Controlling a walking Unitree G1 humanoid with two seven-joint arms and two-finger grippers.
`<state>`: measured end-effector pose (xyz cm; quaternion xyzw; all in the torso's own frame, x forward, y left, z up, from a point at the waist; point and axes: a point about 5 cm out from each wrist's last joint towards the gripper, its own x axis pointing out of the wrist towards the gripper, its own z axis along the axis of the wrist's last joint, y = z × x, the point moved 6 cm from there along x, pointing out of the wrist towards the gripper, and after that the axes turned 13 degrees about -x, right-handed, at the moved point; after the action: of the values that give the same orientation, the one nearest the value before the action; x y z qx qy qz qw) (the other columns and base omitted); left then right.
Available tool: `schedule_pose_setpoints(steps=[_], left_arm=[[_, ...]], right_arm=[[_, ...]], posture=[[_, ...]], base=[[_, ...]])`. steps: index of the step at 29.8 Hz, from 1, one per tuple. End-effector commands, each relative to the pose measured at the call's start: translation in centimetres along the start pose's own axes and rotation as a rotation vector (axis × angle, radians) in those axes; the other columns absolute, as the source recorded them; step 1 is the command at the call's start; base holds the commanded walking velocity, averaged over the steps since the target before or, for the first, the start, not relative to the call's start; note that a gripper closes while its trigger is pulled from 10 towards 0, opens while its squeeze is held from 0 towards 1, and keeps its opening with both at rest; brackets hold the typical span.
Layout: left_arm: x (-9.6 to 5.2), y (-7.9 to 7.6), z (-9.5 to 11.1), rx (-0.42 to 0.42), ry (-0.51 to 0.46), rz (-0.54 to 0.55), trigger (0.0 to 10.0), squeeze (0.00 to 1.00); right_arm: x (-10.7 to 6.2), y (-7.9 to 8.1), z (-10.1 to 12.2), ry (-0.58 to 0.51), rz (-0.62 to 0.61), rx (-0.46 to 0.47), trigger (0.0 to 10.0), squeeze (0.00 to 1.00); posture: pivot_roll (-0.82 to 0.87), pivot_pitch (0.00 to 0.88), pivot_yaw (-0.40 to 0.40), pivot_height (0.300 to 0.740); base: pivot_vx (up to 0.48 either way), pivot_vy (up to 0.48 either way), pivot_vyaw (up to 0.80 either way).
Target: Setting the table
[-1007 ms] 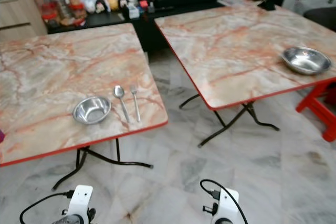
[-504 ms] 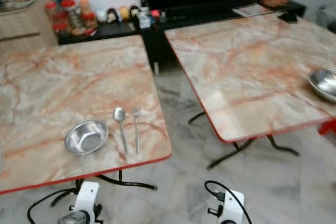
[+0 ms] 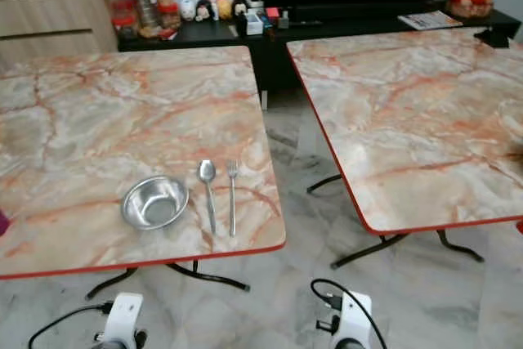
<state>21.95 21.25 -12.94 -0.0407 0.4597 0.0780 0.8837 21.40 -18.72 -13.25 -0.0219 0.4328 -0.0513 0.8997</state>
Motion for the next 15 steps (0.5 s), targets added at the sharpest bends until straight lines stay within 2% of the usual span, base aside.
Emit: schedule_pose_setpoints(steps=[1,7,9,11,15], left_arm=[[0.0,0.5,0.8,-0.020,-0.036,0.018,10.0,0.00],[0.0,0.8,4.0,-0.062,-0.158,0.017,10.0,0.00],[-0.2,1.0,5.7,-0.054,-0.229,0.027,10.0,0.00],[-0.3,1.2,6.4,-0.055,-0.261,0.030,10.0,0.00],[-0.9,2.6,6.9,-0.067,-0.323,0.080,10.0,0.00]], right_arm=[[0.0,-0.2,0.0,0.002,-0.003,-0.004,10.0,0.00],[0.0,-0.1,-0.1,0.002,-0.003,0.000,10.0,0.00],[0.0,-0.2,-0.2,0.005,-0.004,0.001,10.0,0.00],[0.0,-0.2,-0.2,0.007,-0.004,-0.001,10.0,0.00],[-0.1,0.0,-0.4,0.011,0.003,-0.009,10.0,0.00]], posture=[[0.01,0.000,0.030,0.740],[0.01,0.000,0.034,0.740],[0.02,0.000,0.035,0.740],[0.03,0.000,0.035,0.740],[0.04,0.000,0.035,0.740]], base=[[0.000,0.000,0.00],[0.000,0.000,0.00],[0.000,0.000,0.00],[0.000,0.000,0.00],[0.000,0.000,0.00]])
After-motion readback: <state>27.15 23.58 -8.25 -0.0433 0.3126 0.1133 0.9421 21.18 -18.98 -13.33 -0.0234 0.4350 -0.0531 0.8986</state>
